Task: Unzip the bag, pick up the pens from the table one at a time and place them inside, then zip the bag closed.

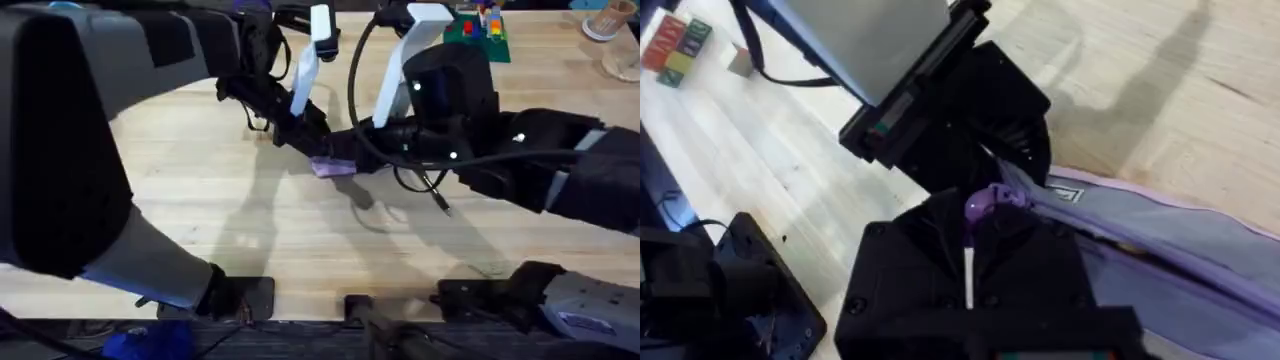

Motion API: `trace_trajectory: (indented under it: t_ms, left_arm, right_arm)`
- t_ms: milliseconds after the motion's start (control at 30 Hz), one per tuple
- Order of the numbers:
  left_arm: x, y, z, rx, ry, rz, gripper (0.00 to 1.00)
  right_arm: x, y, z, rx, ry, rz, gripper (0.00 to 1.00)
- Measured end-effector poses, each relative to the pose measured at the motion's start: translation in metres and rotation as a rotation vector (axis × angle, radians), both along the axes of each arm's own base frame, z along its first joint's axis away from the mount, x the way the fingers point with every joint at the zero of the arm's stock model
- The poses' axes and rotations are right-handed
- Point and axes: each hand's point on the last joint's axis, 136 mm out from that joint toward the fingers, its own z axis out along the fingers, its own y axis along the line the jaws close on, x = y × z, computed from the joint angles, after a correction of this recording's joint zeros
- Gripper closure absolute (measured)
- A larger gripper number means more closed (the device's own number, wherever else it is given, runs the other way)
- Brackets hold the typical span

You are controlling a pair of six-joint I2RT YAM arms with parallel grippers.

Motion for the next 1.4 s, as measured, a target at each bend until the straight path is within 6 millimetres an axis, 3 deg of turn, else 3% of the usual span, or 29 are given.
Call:
trace_trajectory:
  t_ms: [333, 400, 533, 567, 600, 1167, 1200, 1400]
  left_arm:
    - [0.0, 0.0, 0.0, -0.001, 0.0, -0.001, 0.957]
    - [0.0, 0.0, 0.0, -0.001, -0.001, -0.002, 0.957]
    - [0.001, 0.0, 0.0, -0.003, -0.006, -0.001, 0.958]
    - [0.001, 0.0, 0.0, -0.003, -0.007, -0.001, 0.958]
    - [0.001, 0.0, 0.0, -0.003, -0.007, -0.001, 0.958]
    - [0.001, -0.001, 0.0, -0.003, -0.007, -0.002, 0.958]
    - [0.001, -0.001, 0.0, -0.004, -0.009, -0.004, 0.927]
    - [0.001, -0.002, 0.001, -0.01, -0.007, -0.001, 0.052]
  right_arm:
    - [-0.002, -0.001, 0.0, -0.002, 0.006, -0.001, 0.952]
    - [-0.004, -0.001, 0.003, 0.002, 0.004, 0.009, 0.736]
    - [-0.021, 0.001, 0.024, 0.044, -0.02, 0.065, 0.149]
    - [-0.022, -0.001, 0.028, 0.046, -0.027, 0.068, 0.047]
    - [-0.024, -0.004, 0.031, 0.046, -0.032, 0.064, 0.016]
    - [-0.027, -0.053, 0.07, 0.001, -0.18, -0.067, 0.006]
    - [-0.026, -0.055, 0.071, -0.002, -0.185, -0.075, 0.006]
    - [-0.024, -0.057, 0.07, -0.016, -0.192, -0.092, 0.006]
